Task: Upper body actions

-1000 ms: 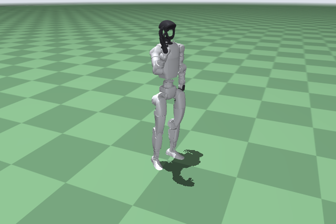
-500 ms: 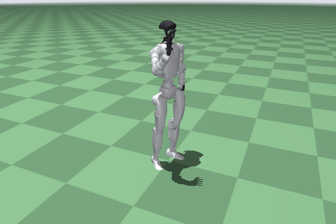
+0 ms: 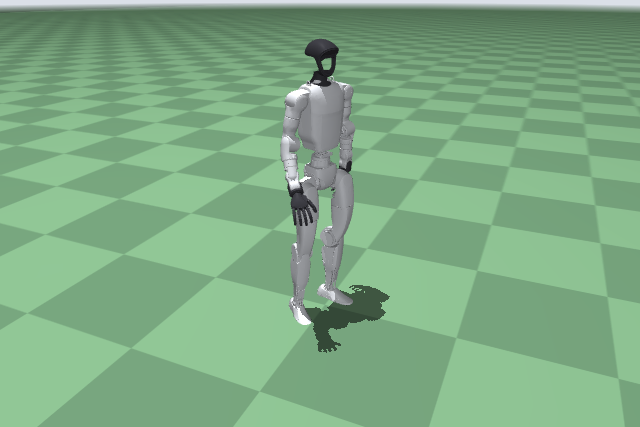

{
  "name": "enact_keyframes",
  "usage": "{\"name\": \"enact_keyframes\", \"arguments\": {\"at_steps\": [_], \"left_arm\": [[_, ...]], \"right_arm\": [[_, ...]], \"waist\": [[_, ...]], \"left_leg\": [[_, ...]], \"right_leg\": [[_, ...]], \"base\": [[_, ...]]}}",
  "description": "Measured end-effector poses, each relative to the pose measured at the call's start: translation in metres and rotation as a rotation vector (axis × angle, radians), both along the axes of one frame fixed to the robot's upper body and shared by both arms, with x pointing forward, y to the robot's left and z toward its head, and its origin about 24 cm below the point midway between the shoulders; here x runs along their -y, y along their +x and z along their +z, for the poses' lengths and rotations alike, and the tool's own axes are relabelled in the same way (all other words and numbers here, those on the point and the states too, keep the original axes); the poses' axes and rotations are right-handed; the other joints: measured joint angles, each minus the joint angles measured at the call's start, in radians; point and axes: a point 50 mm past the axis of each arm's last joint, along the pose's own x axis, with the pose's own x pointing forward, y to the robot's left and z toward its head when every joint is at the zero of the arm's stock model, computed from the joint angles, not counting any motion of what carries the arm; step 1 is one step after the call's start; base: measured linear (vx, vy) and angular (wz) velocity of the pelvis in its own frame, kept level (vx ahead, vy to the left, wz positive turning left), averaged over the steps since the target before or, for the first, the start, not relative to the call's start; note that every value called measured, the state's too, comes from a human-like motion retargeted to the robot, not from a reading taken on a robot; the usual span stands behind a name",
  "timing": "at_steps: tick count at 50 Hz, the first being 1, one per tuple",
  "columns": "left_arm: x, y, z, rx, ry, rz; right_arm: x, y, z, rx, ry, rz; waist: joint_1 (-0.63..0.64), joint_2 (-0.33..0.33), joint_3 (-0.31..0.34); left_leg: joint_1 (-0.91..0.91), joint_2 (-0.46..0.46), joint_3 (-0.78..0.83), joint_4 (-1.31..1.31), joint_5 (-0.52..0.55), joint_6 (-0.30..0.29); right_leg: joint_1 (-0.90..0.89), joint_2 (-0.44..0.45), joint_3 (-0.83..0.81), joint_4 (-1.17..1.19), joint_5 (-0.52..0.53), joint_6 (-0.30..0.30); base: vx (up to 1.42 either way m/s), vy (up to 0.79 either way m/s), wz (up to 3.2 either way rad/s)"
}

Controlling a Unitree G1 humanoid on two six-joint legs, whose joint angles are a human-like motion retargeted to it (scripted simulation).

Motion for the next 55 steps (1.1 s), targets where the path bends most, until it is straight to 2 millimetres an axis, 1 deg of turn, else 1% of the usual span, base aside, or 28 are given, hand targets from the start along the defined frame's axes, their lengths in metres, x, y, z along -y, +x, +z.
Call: {"name": "enact_keyframes", "arguments": {"at_steps": [2, 4, 6, 8, 10, 12, 13, 15, 17, 18, 20, 24, 28, 32, 35, 39, 42, 45, 48, 50, 52, 55], "left_arm": [[-0.002, -0.003, 0.000, -0.009, 0.004, 0.004], [-0.004, -0.004, 0.001, -0.013, 0.011, 0.009], [-0.007, -0.004, 0.001, -0.013, 0.017, 0.008], [-0.009, -0.002, 0.001, -0.010, 0.021, 0.000], [-0.010, 0.001, 0.001, -0.003, 0.024, -0.011], [-0.010, 0.003, 0.001, 0.004, 0.022, -0.014], [-0.010, 0.004, 0.001, 0.007, 0.018, -0.020], [-0.008, 0.005, 0.001, 0.011, 0.009, -0.029], [-0.004, 0.004, 0.000, 0.009, -0.004, -0.036], [-0.003, 0.003, 0.000, 0.006, -0.012, -0.039], [0.000, 0.001, 0.000, 0.000, -0.029, -0.051], [0.003, 0.002, 0.000, -0.009, -0.050, -0.093], [0.001, -0.001, 0.000, -0.019, -0.043, -0.126], [0.001, 0.000, 0.000, -0.023, -0.041, -0.120], [0.000, 0.001, 0.000, -0.016, -0.037, -0.099], [-0.002, 0.005, 0.000, 0.007, -0.035, -0.065], [-0.011, 0.009, 0.001, 0.026, -0.007, -0.029], [-0.026, 0.014, 0.003, 0.044, 0.041, 0.028], [-0.040, 0.022, 0.006, 0.077, 0.086, 0.106], [-0.050, 0.029, 0.008, 0.112, 0.114, 0.156], [-0.060, 0.037, 0.010, 0.155, 0.140, 0.194], [-0.075, 0.055, 0.015, 0.251, 0.179, 0.255]], "right_arm": [[-0.009, -0.034, -0.019, -0.191, 0.017, -0.026], [-0.020, -0.072, -0.033, -0.411, 0.068, -0.066], [-0.032, -0.111, -0.038, -0.656, 0.151, -0.134], [-0.043, -0.145, -0.038, -0.902, 0.269, -0.237], [-0.058, -0.171, -0.035, -1.086, 0.407, -0.352], [-0.071, -0.186, -0.034, -1.142, 0.501, -0.442], [-0.072, -0.190, -0.033, -1.122, 0.504, -0.500], [-0.074, -0.183, -0.036, -1.003, 0.536, -0.568], [-0.070, -0.171, -0.039, -0.890, 0.550, -0.566], [-0.068, -0.167, -0.039, -0.870, 0.555, -0.547], [-0.063, -0.160, -0.040, -0.881, 0.565, -0.495], [-0.059, -0.145, -0.041, -0.965, 0.610, -0.384], [-0.059, -0.136, -0.042, -0.930, 0.587, -0.332], [-0.067, -0.133, -0.044, -0.864, 0.574, -0.332], [-0.073, -0.134, -0.044, -0.851, 0.585, -0.342], [-0.075, -0.132, -0.045, -0.803, 0.608, -0.412], [-0.069, -0.129, -0.044, -0.737, 0.616, -0.500], [-0.058, -0.125, -0.044, -0.676, 0.612, -0.584], [-0.045, -0.114, -0.042, -0.598, 0.596, -0.649], [-0.035, -0.103, -0.041, -0.527, 0.583, -0.689], [-0.024, -0.087, -0.039, -0.436, 0.572, -0.726], [-0.009, -0.057, -0.032, -0.262, 0.569, -0.785]], "waist": [[0.003, 0.003, -0.010], [0.002, 0.003, -0.018], [0.002, 0.000, -0.021], [0.006, -0.003, -0.020], [0.013, -0.009, -0.018], [0.071, -0.003, -0.024], [0.082, -0.006, -0.026], [0.073, -0.013, -0.025], [0.046, -0.016, -0.023], [0.044, -0.016, -0.025], [0.022, -0.013, -0.028], [-0.042, -0.010, -0.026], [-0.048, -0.010, -0.031], [-0.057, -0.013, -0.030], [-0.042, -0.015, -0.029], [-0.024, -0.011, -0.032], [-0.022, -0.010, -0.040], [-0.018, -0.009, -0.048], [-0.018, -0.006, -0.054], [-0.020, -0.003, -0.057], [-0.024, 0.001, -0.058], [-0.027, 0.005, -0.057]], "left_leg": [[-0.002, 0.001, 0.003, 0.000, -0.001, 0.000], [-0.003, 0.002, 0.005, 0.001, -0.002, -0.001], [-0.003, 0.003, 0.004, 0.001, -0.002, -0.001], [-0.001, 0.002, 0.002, 0.002, -0.003, -0.001], [0.000, -0.001, 0.000, 0.001, -0.002, -0.001], [0.003, 0.021, 0.050, 0.002, -0.010, -0.007], [0.002, 0.020, 0.057, 0.002, -0.011, -0.007], [0.000, 0.011, 0.045, 0.001, -0.009, -0.005], [-0.002, 0.000, 0.024, 0.001, -0.005, -0.002], [-0.002, -0.001, 0.027, 0.001, -0.006, -0.001], [0.005, -0.008, 0.015, -0.005, -0.012, 0.002], [0.019, -0.020, -0.032, -0.019, -0.016, 0.007], [0.021, -0.017, -0.035, -0.020, -0.015, 0.006], [0.016, -0.017, -0.045, -0.016, -0.010, 0.006], [0.012, -0.009, -0.031, -0.011, -0.008, 0.002], [0.006, 0.002, -0.019, -0.005, -0.006, -0.002], [0.003, 0.002, -0.021, -0.004, -0.007, -0.003], [0.002, 0.002, -0.022, -0.003, -0.007, -0.003], [0.000, 0.001, -0.025, -0.002, -0.007, -0.004], [-0.001, 0.000, -0.027, -0.002, -0.007, -0.003], [-0.001, 0.000, -0.028, -0.001, -0.007, -0.003], [0.000, 0.000, -0.027, 0.000, -0.008, -0.003]], "right_leg": [[-0.004, 0.001, 0.003, 0.000, 0.000, 0.000], [-0.006, 0.002, 0.004, 0.001, 0.000, 0.000], [-0.005, 0.002, 0.004, 0.001, -0.001, 0.000], [-0.003, 0.002, 0.003, 0.002, -0.002, 0.000], [0.004, 0.004, 0.001, -0.003, -0.004, -0.003], [-0.002, 0.001, 0.057, 0.014, -0.017, 0.019], [-0.008, 0.001, 0.061, 0.017, -0.017, 0.017], [-0.013, 0.001, 0.050, 0.016, -0.012, 0.008], [-0.007, 0.005, 0.027, 0.006, -0.008, -0.004], [-0.007, 0.008, 0.027, 0.003, -0.007, -0.007], [-0.008, 0.007, 0.012, 0.001, -0.007, -0.007], [-0.009, -0.007, -0.035, 0.008, -0.009, -0.001], [-0.008, -0.008, -0.038, 0.008, -0.008, 0.003], [0.000, -0.001, -0.049, -0.001, -0.005, -0.004], [0.003, 0.004, -0.033, -0.003, -0.006, -0.004], [0.000, 0.003, -0.018, 0.001, -0.005, 0.002], [0.000, 0.003, -0.019, 0.000, -0.006, 0.003], [0.000, 0.001, -0.020, 0.000, -0.008, 0.003], [0.001, 0.000, -0.022, 0.000, -0.010, 0.004], [0.002, 0.000, -0.023, 0.000, -0.011, 0.004], [0.004, 0.000, -0.024, 0.000, -0.011, 0.004], [0.005, -0.001, -0.024, -0.001, -0.011, 0.004]], "base": [[0.00, 0.00, 0.00], [0.00, 0.00, 0.00], [0.00, 0.00, 0.00], [0.00, 0.00, 0.00], [0.00, -0.02, -0.24], [-0.02, -0.04, -0.93], [-0.02, -0.03, -0.40], [-0.01, 0.00, 0.23], [-0.02, 0.02, 0.42], [0.00, 0.00, 0.00], [-0.02, 0.00, 0.22], [-0.02, 0.00, 0.57], [0.00, 0.00, 0.05], [0.00, 0.00, 0.00], [0.01, 0.00, -0.21], [0.00, 0.01, -0.15], [0.01, 0.02, 0.00], [0.01, 0.03, 0.01], [0.01, 0.02, 0.02], [0.02, 0.06, 0.04], [0.01, 0.06, 0.02], [0.00, 0.00, 0.00]]}}
